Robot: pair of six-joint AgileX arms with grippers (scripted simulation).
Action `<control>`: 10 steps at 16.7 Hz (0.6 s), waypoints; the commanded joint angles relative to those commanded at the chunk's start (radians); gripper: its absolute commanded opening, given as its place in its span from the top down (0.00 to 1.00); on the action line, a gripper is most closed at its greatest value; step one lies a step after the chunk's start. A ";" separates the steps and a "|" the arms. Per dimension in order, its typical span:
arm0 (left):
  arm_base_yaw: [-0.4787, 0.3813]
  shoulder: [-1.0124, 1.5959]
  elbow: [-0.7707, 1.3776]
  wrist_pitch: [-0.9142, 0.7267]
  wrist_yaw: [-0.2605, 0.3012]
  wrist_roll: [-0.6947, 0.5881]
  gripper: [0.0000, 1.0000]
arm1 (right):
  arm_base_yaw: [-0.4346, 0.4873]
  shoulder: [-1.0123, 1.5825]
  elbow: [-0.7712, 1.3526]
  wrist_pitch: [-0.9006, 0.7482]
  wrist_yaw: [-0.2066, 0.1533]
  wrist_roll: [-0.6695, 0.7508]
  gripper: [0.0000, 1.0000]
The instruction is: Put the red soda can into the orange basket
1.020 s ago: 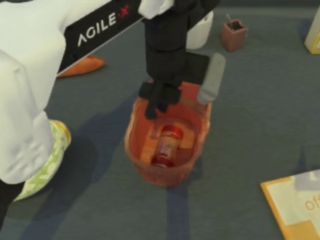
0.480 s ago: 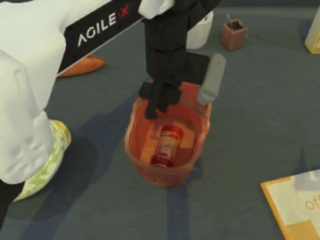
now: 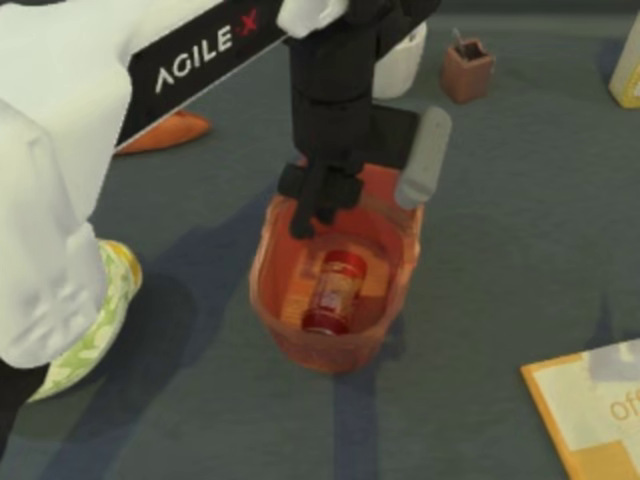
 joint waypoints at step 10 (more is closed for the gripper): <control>0.049 0.016 0.207 -0.195 0.000 0.034 1.00 | 0.000 0.000 0.000 0.000 0.000 0.000 0.00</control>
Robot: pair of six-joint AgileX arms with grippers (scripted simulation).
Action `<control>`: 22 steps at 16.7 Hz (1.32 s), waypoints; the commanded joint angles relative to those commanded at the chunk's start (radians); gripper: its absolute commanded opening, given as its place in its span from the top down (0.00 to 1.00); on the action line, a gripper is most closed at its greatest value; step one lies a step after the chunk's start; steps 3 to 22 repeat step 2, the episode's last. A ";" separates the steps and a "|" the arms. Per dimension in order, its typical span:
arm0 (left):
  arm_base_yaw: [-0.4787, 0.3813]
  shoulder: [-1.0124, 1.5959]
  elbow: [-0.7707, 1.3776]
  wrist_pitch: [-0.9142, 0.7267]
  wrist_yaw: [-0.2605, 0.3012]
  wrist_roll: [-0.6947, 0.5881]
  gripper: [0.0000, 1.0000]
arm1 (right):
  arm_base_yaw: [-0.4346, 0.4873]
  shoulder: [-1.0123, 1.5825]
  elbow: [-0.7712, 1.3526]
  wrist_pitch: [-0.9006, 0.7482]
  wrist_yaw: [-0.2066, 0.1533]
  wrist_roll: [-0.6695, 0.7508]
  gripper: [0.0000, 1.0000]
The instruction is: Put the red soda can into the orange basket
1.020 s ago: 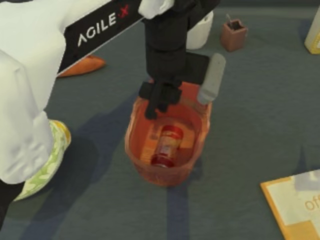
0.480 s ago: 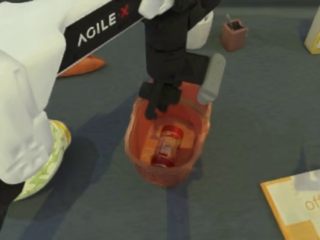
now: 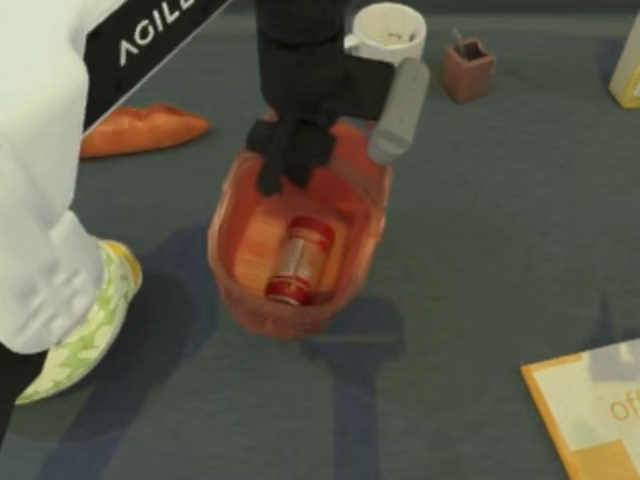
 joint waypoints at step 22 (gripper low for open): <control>0.007 -0.002 0.020 -0.019 0.000 0.002 1.00 | 0.000 0.000 0.000 0.000 0.000 0.000 0.00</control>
